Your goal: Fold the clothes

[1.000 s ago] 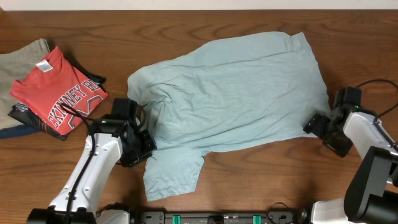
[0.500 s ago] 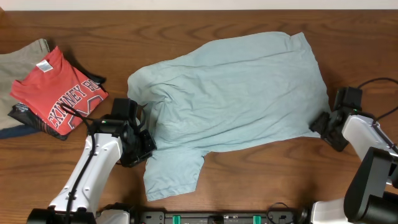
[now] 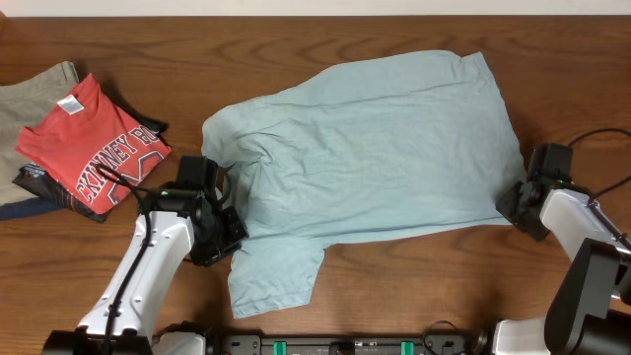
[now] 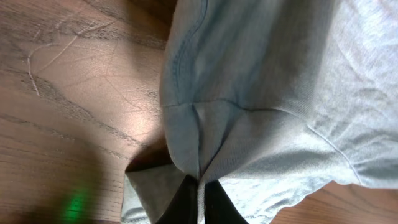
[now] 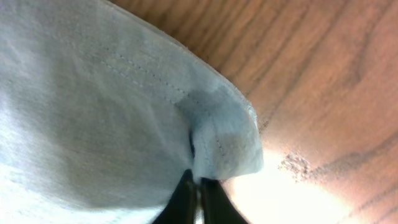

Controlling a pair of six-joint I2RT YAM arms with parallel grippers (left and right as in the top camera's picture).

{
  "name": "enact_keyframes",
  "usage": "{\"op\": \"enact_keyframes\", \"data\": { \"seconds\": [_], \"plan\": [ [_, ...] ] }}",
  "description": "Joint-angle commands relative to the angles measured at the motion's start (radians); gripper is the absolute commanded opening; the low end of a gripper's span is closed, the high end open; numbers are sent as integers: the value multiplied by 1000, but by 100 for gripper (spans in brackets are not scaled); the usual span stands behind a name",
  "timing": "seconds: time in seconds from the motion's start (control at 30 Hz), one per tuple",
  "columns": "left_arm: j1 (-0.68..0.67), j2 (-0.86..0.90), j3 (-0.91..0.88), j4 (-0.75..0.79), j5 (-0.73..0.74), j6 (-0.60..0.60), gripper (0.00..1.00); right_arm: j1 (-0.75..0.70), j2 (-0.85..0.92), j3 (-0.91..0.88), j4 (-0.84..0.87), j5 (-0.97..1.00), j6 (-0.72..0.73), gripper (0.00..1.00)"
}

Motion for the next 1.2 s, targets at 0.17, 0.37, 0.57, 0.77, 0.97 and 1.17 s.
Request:
{"op": "enact_keyframes", "data": {
  "seconds": [0.17,0.37,0.57,0.77,0.97,1.17],
  "plan": [
    [5,-3,16,-11,0,44,6,-112,-6,31,-151,-13,-2,1],
    [5,-3,16,-122,29,93,6,-256,-128,42,-272,-58,-5,1],
    [5,-19,16,-189,140,166,6,-372,-298,42,-314,-177,-90,1],
    [5,-87,25,-217,178,186,6,-378,-382,42,-350,-188,-123,1],
    [5,-228,57,-233,178,197,6,-379,-394,42,-388,-188,-124,1],
    [5,-382,95,-220,178,197,6,-379,-394,76,-415,-205,-132,1]
  ]
}}
